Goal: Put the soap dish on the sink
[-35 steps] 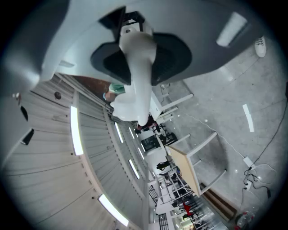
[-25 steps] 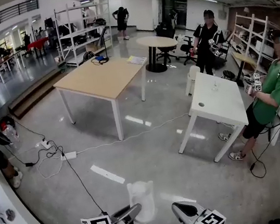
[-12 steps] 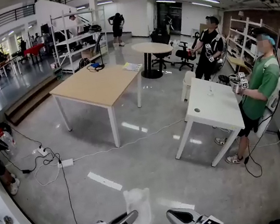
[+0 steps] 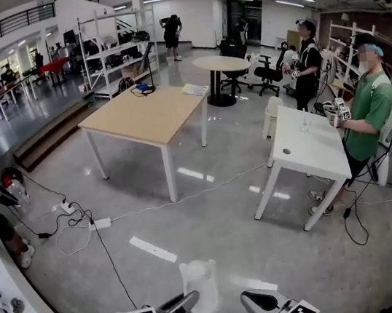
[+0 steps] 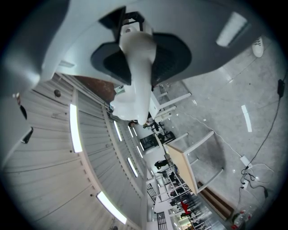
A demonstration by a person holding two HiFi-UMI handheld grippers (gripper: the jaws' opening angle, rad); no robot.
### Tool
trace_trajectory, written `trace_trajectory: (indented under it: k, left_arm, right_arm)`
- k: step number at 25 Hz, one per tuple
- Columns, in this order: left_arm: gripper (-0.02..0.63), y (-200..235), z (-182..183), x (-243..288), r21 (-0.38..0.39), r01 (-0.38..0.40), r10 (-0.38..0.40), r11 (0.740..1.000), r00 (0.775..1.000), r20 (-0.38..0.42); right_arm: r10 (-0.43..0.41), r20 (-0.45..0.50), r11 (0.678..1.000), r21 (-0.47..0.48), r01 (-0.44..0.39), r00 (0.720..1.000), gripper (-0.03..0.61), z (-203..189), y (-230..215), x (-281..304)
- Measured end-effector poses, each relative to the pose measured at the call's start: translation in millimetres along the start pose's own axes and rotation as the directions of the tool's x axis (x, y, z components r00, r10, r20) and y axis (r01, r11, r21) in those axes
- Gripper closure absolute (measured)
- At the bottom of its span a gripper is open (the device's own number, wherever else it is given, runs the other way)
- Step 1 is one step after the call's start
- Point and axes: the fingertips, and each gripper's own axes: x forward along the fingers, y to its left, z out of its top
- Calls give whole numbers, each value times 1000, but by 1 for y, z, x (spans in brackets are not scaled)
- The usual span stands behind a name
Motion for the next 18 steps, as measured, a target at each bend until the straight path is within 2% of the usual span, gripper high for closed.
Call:
trace_trajectory:
  k: [6,10,14,18]
  left_arm:
    - [460,9,12,-13,2,-12,12,1000,1000,1]
    - [460,10,23,-22,2,21,-21,1000,1000,8]
    - [460,19,33,-39,-5,15,-15,1000,1000,1]
    - [462,31,46,-56,19,10,-10,1000,1000,0]
  right_arm:
    - [-13,12,1000,-4,13,1000,577,5,6,16]
    - [-24,11,1000,-5,24,1000,577,5,13,27]
    - [-39,12,999,5,39,999,577,6,23,47]
    - [-43,11,999,1,43,999,577,10,36,62]
